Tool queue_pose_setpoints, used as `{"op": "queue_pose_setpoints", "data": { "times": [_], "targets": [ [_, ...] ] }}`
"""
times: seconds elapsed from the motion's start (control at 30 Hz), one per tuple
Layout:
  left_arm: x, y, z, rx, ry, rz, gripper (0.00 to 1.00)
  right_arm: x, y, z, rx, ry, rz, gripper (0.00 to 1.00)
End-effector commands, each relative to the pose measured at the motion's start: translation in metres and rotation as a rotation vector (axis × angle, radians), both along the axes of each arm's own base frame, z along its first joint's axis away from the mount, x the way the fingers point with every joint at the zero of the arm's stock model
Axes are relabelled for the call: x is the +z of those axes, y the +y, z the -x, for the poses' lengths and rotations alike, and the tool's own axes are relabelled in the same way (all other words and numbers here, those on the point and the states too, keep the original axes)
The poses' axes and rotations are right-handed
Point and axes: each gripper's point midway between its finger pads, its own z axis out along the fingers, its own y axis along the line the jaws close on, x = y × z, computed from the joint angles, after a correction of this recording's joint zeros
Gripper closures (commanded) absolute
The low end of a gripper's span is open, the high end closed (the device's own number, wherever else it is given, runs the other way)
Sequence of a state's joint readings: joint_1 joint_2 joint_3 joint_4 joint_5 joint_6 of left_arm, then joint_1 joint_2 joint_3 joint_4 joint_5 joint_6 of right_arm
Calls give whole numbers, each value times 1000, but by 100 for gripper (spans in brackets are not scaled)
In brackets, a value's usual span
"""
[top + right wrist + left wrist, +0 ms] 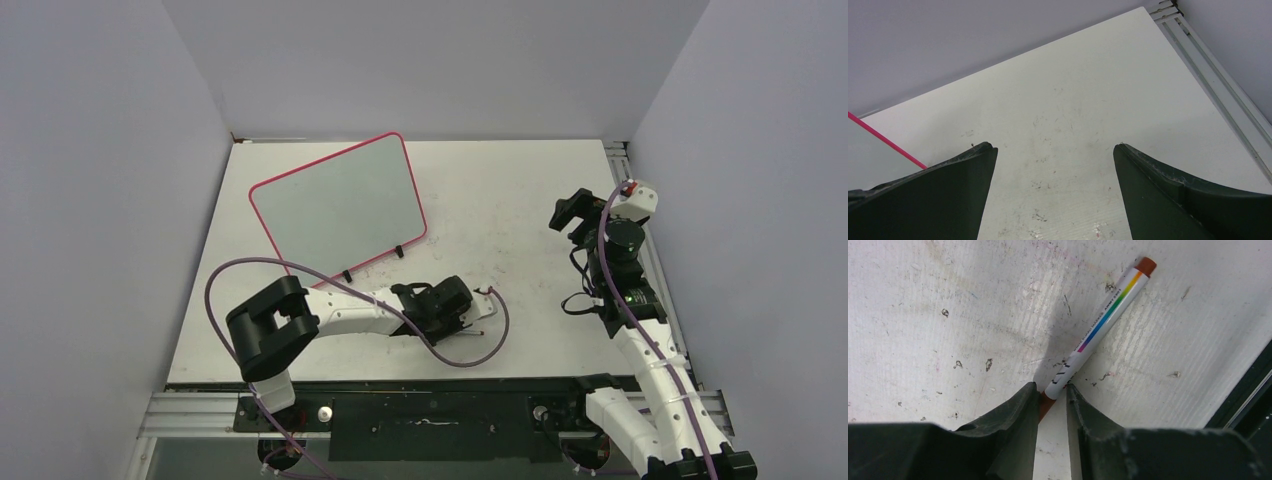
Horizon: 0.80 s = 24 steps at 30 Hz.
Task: Write a sentence on the whiteboard
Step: Open the whiteboard marker at the center of the board.
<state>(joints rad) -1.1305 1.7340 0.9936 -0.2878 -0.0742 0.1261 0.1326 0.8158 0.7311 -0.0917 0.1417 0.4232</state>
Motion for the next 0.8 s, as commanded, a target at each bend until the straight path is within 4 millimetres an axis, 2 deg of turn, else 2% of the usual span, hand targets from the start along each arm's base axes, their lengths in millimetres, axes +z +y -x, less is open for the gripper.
{"op": "queue_pose_setpoints", "data": {
  "times": [0.0, 0.13, 0.3, 0.37, 0.43, 0.5, 0.6, 0.77],
  "targets": [
    [-12, 18, 10, 98, 81, -104, 81, 21, -1, -2, -8, -61, -3, 10],
    [-14, 25, 17, 234, 147, -108, 81, 19, 0, -4, -1, -56, -8, 10],
    [-14, 19, 31, 316, 239, -62, 77, 20, 2, -6, 5, -57, -15, 10],
    [-11, 19, 30, 334, 235, -51, 73, 22, 2, -7, 4, -59, -15, 10],
    [-7, 21, 29, 344, 225, -40, 64, 23, 2, -7, 6, -58, -14, 10],
    [-6, 23, 30, 344, 225, -36, 59, 24, 2, -6, 5, -61, -17, 10],
    [-9, 28, 35, 342, 243, -43, 55, 22, 1, -5, 1, -62, -18, 10],
    [-13, 36, 42, 350, 261, -63, 55, 21, 0, -6, -3, -53, -11, 10]
  ]
}}
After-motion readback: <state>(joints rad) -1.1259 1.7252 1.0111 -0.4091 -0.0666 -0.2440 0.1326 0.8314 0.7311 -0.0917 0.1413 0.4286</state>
